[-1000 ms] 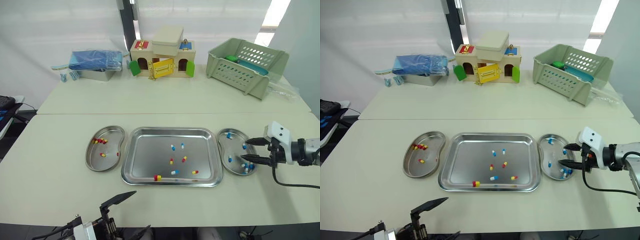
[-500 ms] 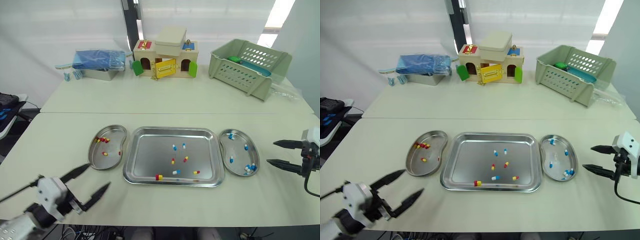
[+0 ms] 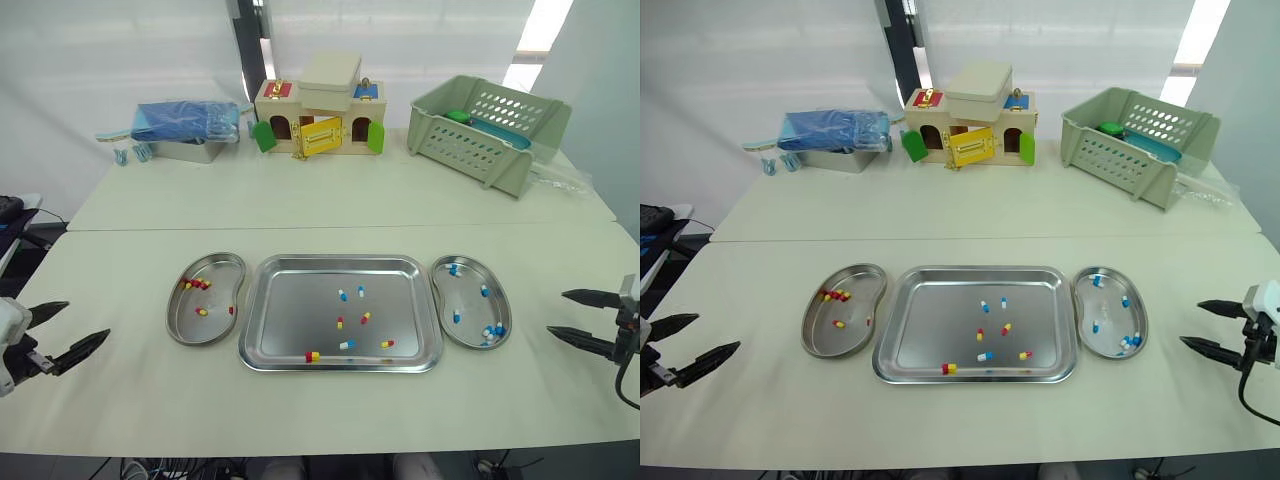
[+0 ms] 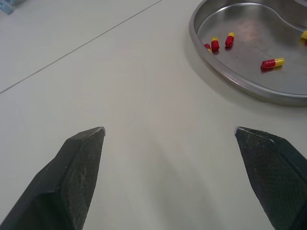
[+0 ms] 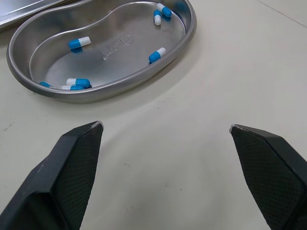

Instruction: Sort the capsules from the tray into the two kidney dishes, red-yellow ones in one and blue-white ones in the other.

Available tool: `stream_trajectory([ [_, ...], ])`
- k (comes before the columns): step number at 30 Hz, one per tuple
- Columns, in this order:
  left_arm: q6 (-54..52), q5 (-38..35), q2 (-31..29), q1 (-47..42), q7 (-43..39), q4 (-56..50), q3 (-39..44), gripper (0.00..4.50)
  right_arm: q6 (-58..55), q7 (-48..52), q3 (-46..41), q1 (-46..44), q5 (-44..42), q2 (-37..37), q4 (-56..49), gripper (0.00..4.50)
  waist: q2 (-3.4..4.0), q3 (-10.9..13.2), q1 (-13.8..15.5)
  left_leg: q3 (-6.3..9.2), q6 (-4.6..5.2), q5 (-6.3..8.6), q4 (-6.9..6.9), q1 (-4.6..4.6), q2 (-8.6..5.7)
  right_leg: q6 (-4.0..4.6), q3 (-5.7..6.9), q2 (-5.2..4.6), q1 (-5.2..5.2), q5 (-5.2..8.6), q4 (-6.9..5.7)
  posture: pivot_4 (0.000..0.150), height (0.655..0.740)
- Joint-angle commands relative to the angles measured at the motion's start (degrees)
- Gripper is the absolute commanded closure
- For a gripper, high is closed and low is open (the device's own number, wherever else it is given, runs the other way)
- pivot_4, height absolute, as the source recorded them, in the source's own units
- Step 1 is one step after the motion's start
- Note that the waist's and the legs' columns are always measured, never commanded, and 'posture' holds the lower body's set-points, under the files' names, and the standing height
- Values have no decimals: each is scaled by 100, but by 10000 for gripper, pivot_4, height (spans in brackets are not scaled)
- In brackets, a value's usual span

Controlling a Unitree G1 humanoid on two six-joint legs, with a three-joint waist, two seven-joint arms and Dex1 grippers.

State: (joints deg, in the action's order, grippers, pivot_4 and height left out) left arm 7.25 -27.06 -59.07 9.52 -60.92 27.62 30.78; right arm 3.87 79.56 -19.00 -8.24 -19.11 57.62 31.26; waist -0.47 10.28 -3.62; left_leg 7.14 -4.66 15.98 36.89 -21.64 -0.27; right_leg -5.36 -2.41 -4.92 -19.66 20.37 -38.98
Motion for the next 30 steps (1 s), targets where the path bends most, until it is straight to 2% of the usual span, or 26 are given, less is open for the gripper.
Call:
stream_trajectory([
  [1, -17, 88, -67, -73, -142, -134, 65, 0, 60, -58, -205, 117, -164, -21, -252, 312, 0, 0, 1, 0, 0, 0, 0, 0, 0, 0, -1, 0, 0, 0, 0, 1500, 7400],
  [8, -113, 92, 224, -225, -290, -1043, -138, 0, 61, -18, -554, 847, -735, -410, -1221, 312, -1, 0, 30, 1, 0, 0, 2, -3, 1, 0, 0, -1, 2, 0, 0, 1500, 7400],
  [12, -470, -122, 499, -482, -430, -2158, -668, 0, -379, 33, -624, 2207, -1403, -866, -3319, 312, 3, 0, 87, 8, 0, 0, 4, -8, 1, -1, 5, -1, 3, 0, 1, 1500, 7400],
  [17, -807, -159, 805, -955, -633, -3059, -1482, 0, -374, -403, -546, 3160, -1880, -1677, -4967, 312, -2, -4, 145, 12, -1, 0, 8, -8, -3, -2, 7, -3, 11, -1, 0, 1500, 7400],
  [21, -814, -86, 1065, -1522, -989, -3329, -2221, 0, -117, -320, -156, 3544, -1704, -2011, -5479, 312, -3, -4, 125, 10, -1, -1, 8, 2, -1, -1, 4, -1, 19, -1, -2, 1500, 7400],
  [26, -687, 223, 1510, -2399, -1368, -3204, -3142, 0, 184, -445, 335, 3666, -1529, -2427, -5621, 312, -4, -4, 144, 17, -2, -1, 12, 9, -2, -1, 11, 2, 30, -1, 1, 1500, 7400],
  [30, -502, 565, 1753, -2717, -1539, -3098, -3621, 0, 363, -592, 590, 3624, -1370, -2569, -5640, 312, -4, -4, 123, 17, -2, -1, 10, 15, -3, -1, 10, 2, 34, -1, 1, 1500, 7400],
])
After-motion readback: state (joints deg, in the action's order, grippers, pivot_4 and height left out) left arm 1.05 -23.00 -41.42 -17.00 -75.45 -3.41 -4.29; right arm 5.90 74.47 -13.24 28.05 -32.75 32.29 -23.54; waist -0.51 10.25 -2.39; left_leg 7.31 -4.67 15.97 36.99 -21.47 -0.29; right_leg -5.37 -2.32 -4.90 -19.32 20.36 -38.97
